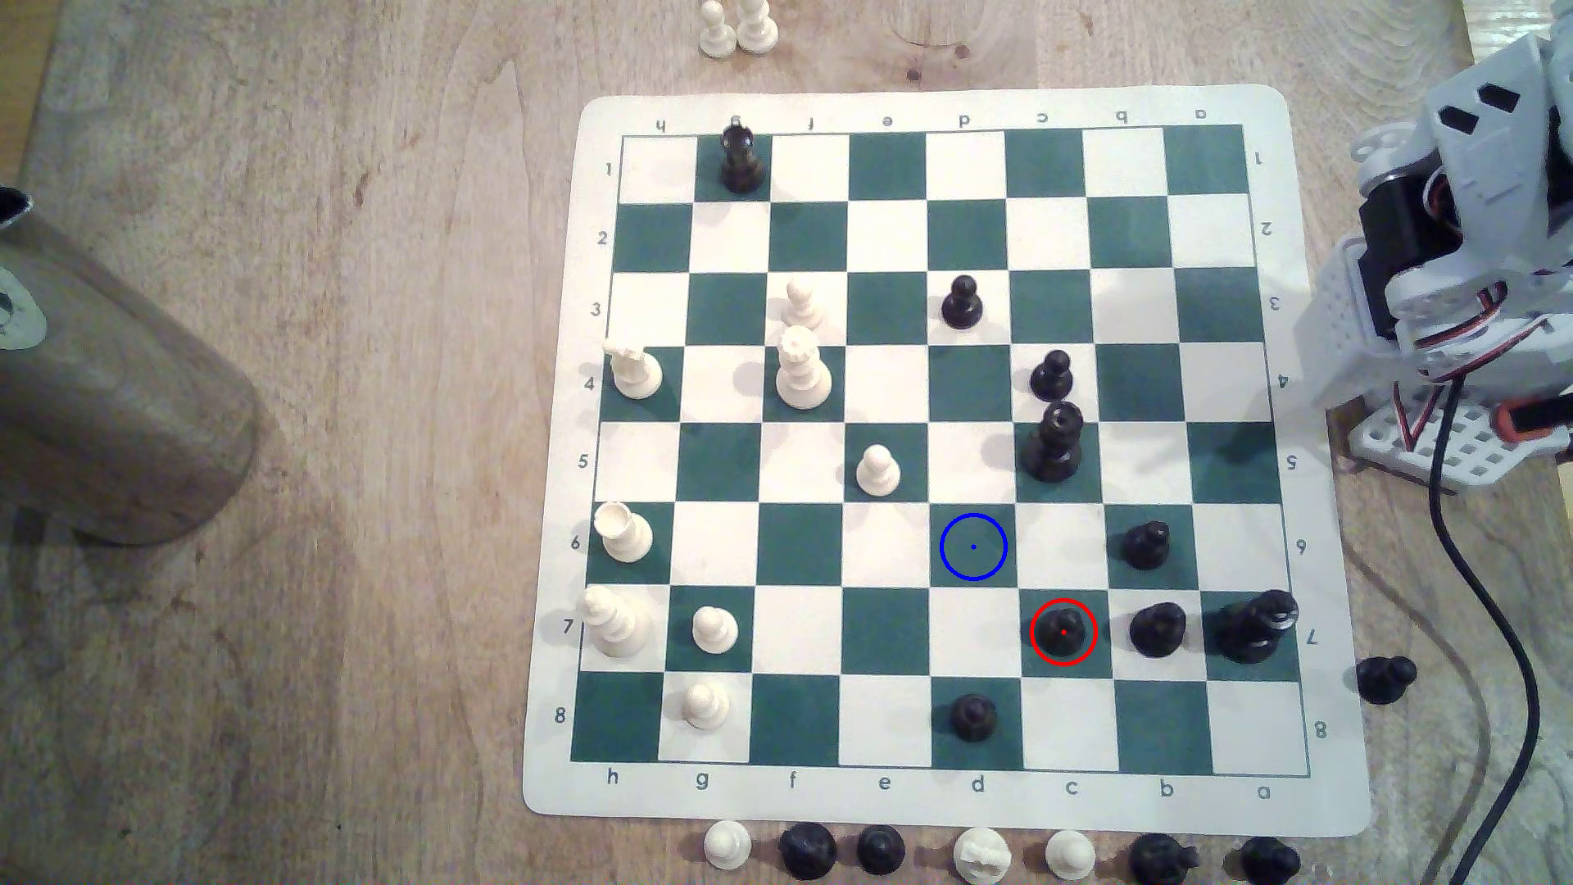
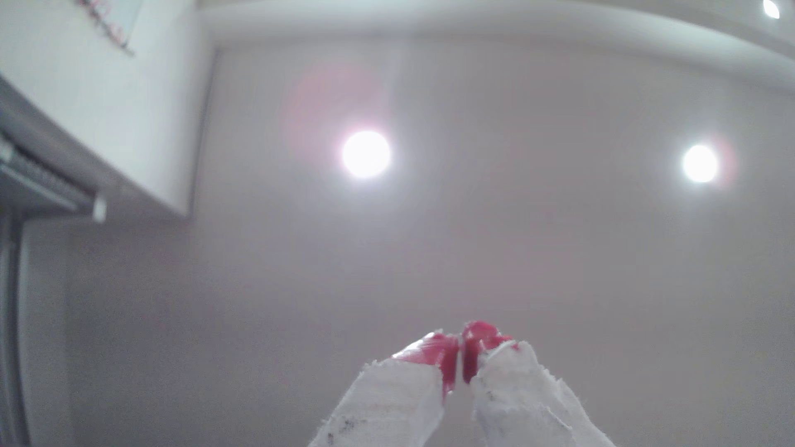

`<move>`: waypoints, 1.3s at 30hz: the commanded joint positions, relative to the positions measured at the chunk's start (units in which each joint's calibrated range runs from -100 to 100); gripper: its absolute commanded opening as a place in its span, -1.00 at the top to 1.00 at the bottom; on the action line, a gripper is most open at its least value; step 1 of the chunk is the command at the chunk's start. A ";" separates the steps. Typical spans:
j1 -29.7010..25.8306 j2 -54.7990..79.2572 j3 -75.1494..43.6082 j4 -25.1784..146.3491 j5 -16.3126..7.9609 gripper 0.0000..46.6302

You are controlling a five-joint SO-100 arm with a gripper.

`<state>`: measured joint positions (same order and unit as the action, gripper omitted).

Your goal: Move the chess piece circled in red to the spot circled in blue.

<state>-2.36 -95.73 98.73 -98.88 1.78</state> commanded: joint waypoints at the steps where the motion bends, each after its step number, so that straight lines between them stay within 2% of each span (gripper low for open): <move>1: -2.53 -0.03 1.27 -0.30 0.10 0.99; 4: -3.23 -0.03 0.54 4.54 0.10 0.99; 8: -6.13 0.06 -4.72 23.70 0.10 0.99; 10: -7.30 0.06 -8.44 34.35 0.10 0.99; 13: -7.93 0.14 -19.41 63.50 0.10 0.99; 15: -6.20 0.14 -30.01 90.94 0.10 0.99; 21: -3.15 0.14 -44.25 125.42 0.10 0.99; 24: 0.76 0.23 -49.51 146.30 -0.20 0.99; 26: 0.21 0.23 -49.87 149.99 -0.54 0.99; 28: -3.62 0.14 -48.78 155.48 -0.63 0.99; 30: -8.32 0.65 -49.51 159.33 -0.83 0.91; 34: -14.89 6.93 -50.32 167.84 0.10 0.83; 36: -18.02 8.88 -50.32 170.22 0.39 0.73; 37: -20.83 10.50 -49.78 171.45 0.29 0.57; 39: -22.40 12.28 -48.96 172.10 -0.20 0.43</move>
<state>-19.62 -88.27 51.92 71.16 1.83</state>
